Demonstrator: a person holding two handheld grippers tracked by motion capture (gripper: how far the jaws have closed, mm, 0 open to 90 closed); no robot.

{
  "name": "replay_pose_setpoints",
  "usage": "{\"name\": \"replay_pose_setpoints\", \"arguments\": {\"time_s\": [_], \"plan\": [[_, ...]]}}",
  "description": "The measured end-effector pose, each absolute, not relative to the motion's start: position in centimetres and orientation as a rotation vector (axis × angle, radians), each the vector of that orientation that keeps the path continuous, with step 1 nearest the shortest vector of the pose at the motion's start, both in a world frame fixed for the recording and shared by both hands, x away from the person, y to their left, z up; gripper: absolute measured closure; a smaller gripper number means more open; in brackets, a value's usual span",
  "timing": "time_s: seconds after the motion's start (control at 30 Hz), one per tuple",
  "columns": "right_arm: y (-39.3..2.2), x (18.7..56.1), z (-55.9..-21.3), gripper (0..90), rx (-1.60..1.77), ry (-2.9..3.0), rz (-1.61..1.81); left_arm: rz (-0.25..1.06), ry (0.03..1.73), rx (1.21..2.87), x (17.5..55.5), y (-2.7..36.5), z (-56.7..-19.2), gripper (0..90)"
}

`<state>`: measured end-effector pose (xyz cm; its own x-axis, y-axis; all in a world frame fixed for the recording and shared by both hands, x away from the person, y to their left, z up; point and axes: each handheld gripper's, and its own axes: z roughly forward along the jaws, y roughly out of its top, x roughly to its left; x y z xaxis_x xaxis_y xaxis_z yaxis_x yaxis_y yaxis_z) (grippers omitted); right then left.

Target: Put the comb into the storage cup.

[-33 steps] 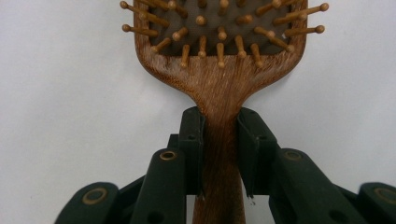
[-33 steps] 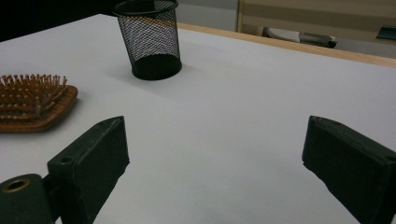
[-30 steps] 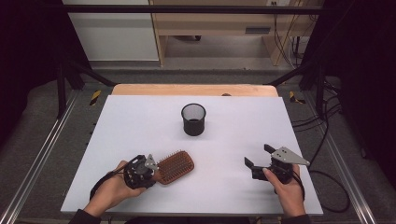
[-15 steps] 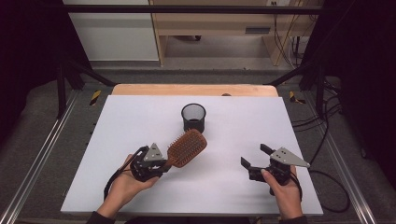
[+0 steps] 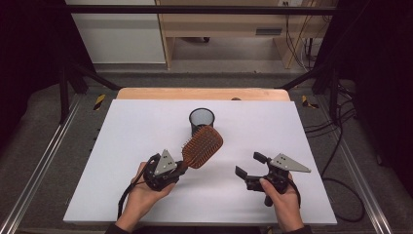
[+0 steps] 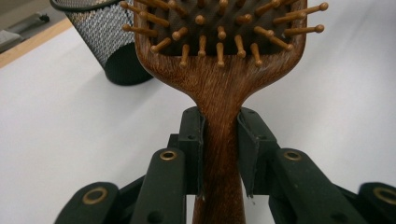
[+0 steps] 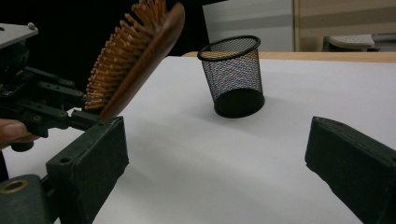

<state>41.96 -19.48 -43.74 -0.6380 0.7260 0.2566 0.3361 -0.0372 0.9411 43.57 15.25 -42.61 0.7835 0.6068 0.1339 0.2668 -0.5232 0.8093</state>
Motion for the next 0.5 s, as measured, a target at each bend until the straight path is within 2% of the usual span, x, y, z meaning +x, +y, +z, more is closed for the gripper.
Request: {"name": "replay_pose_setpoints", "arguments": {"time_s": [0.5], "plan": [[-17.3,42.2,-43.6,4.9,1.175,1.897,1.845,0.545,0.637,2.087,42.5,14.8,-43.2,73.1]]}}
